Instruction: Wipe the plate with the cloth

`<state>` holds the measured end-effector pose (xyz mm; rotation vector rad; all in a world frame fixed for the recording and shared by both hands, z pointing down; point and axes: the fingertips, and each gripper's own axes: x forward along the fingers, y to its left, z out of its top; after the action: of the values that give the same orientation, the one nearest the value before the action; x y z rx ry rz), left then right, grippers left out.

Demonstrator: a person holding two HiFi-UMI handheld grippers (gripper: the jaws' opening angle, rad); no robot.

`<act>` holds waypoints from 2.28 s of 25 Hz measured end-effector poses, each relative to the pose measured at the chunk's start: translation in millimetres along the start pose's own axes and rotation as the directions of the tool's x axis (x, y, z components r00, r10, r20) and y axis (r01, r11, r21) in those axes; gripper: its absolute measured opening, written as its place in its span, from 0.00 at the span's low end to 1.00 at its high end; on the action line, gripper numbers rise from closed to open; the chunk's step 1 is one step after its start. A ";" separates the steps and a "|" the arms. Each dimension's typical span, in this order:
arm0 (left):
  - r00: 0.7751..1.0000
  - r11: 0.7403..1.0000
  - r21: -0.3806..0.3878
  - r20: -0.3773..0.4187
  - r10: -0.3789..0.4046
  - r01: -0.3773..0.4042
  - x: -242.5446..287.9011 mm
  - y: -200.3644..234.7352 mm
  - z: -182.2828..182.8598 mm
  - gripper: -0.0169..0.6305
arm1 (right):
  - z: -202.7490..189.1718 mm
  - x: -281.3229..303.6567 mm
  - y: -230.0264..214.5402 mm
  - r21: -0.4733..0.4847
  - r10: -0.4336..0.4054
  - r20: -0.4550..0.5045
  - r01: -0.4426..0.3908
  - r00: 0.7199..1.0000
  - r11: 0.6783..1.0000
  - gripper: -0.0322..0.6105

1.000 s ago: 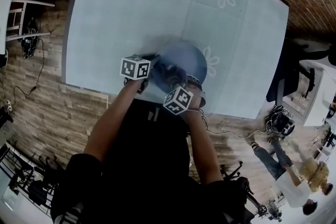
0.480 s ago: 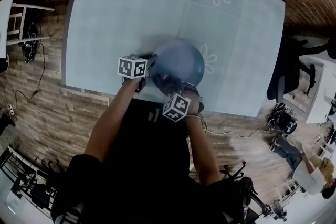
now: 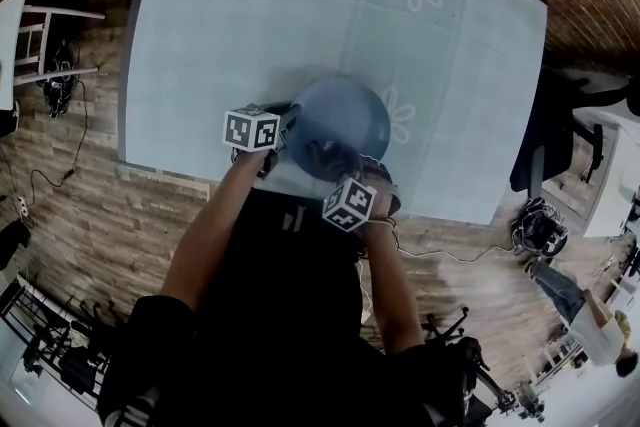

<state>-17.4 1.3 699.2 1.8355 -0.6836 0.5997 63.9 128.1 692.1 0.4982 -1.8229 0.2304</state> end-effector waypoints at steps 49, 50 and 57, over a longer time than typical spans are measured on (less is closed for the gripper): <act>1.000 1.000 -0.003 -0.012 -0.005 0.005 1.0 2.3 -1.5 0.10 | -13.1 5.7 -130.4 0.028 -0.240 -0.085 0.243 0.967 0.970 0.14; 1.000 1.000 -0.002 -0.012 -0.005 0.005 0.7 2.7 -1.4 0.10 | -16.6 4.1 -126.5 0.035 -0.238 -0.093 0.242 0.967 0.970 0.14; 1.000 1.000 -0.001 -0.012 -0.002 0.002 -0.2 2.1 -1.1 0.10 | -35.6 -5.5 -94.3 0.091 -0.187 -0.142 0.201 0.972 0.975 0.14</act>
<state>-19.1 1.7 700.8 1.8303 -0.6743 0.6082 138.1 59.7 689.0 0.7149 -1.6260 0.2201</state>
